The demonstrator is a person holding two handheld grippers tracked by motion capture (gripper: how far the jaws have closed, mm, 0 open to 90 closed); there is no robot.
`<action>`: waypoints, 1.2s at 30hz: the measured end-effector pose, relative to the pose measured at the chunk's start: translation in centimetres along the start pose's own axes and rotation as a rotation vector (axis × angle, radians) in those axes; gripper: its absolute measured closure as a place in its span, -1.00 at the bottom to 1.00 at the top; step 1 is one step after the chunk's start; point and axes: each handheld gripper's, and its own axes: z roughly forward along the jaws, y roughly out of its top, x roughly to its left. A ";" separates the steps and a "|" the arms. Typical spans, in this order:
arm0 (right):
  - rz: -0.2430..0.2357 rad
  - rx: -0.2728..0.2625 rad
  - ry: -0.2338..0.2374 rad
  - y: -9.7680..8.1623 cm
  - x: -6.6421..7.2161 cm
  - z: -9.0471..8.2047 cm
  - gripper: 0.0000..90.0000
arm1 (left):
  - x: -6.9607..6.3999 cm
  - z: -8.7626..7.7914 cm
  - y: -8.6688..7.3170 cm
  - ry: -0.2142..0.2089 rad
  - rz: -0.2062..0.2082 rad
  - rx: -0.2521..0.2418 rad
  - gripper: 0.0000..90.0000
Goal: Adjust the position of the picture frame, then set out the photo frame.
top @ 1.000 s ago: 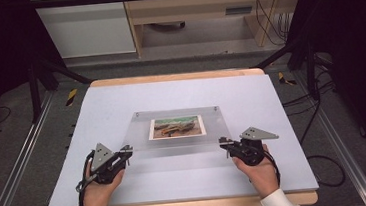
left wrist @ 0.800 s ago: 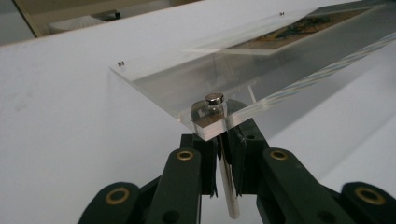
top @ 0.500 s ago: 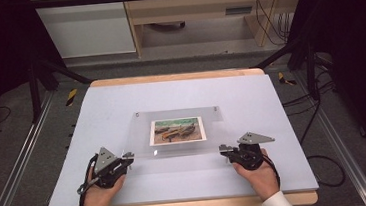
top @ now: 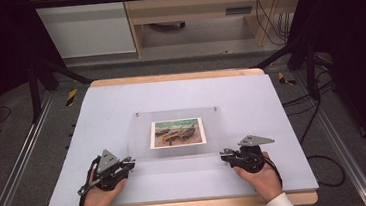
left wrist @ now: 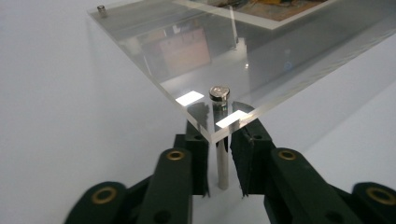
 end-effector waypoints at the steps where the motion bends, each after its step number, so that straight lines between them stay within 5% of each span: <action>1: 0.004 -0.007 0.004 0.0 0.0 -0.1 0.47 | 0.1 -0.2 0.0 0.004 -0.001 -0.007 0.58; 3: 0.010 -0.005 0.001 -0.1 -0.1 -0.3 0.38 | 0.2 -0.4 0.0 0.010 0.000 -0.010 0.51; 4: 0.000 -0.001 -0.004 -0.2 -0.1 -0.7 0.16 | 0.4 -0.7 -0.2 0.014 -0.009 -0.001 0.28; 8: -0.019 0.030 -0.015 -0.7 0.0 -1.4 -0.25 | 0.8 -1.2 -0.5 0.017 -0.010 0.022 -0.09; 13: -0.036 0.012 -0.024 -0.9 0.2 -2.3 -0.45 | 1.0 -1.9 -0.7 0.007 -0.023 0.013 -0.37; 21: -0.047 -0.055 -0.044 -1.0 -0.2 -4.4 -0.71 | 1.0 -3.2 0.0 -0.019 -0.049 -0.088 -0.79; 26: -0.044 -0.113 -0.054 0.0 -0.6 -5.0 -0.72 | 0.8 -3.9 0.9 -0.030 -0.054 -0.158 -0.83; 28: -0.056 -0.146 -0.070 1.4 -0.7 -5.2 -0.66 | 1.0 -3.6 1.6 -0.025 -0.033 -0.154 -0.83; 30: -0.060 -0.158 -0.080 2.4 -0.6 -5.1 -0.57 | 1.4 -3.1 2.3 -0.034 -0.070 -0.151 -0.82; 36: -0.078 -0.122 -0.059 4.7 -0.3 -3.6 -0.50 | 2.6 -1.4 4.9 -0.022 -0.103 -0.112 -0.75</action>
